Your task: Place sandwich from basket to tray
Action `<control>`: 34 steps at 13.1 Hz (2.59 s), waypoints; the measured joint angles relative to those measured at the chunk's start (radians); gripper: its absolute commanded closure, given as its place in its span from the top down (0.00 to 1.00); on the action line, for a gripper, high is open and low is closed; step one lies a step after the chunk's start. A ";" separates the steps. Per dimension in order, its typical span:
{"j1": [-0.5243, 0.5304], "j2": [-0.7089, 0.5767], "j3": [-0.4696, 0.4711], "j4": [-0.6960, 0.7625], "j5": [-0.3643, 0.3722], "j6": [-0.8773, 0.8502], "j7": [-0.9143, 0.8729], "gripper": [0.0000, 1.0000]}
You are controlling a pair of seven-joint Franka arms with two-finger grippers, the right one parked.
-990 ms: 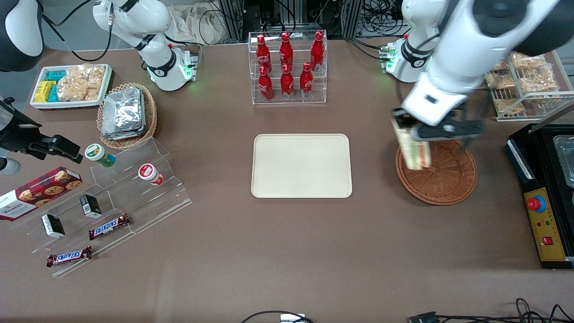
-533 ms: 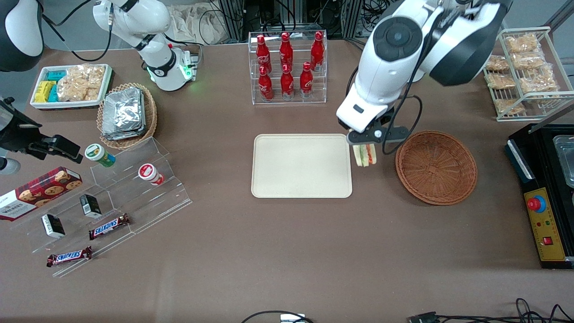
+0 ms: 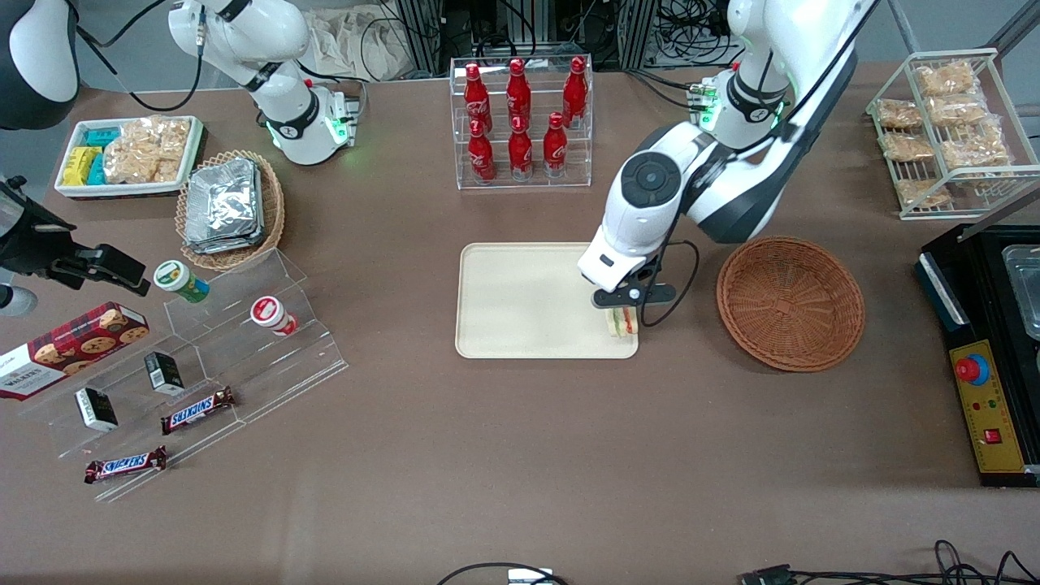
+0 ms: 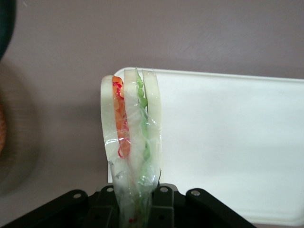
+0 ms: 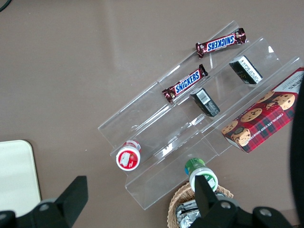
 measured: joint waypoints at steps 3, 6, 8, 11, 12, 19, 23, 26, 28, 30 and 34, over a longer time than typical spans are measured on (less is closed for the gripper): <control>-0.013 0.115 0.000 -0.008 0.150 0.062 -0.108 0.00; -0.016 0.194 0.000 -0.007 0.232 0.083 -0.147 0.00; -0.016 0.209 -0.001 -0.004 0.241 0.084 -0.149 0.31; -0.016 0.209 -0.001 0.003 0.242 0.084 -0.158 1.00; -0.016 0.208 -0.001 0.004 0.242 0.083 -0.164 1.00; -0.016 0.171 -0.013 0.035 0.243 0.034 -0.172 1.00; -0.010 0.067 -0.034 0.123 0.228 -0.160 -0.137 1.00; 0.002 -0.035 0.009 0.262 0.097 -0.335 0.058 1.00; 0.001 -0.131 0.150 0.304 -0.016 -0.383 0.254 1.00; -0.018 -0.224 0.354 0.303 -0.146 -0.394 0.460 1.00; -0.157 -0.350 0.743 0.245 -0.264 -0.397 0.683 1.00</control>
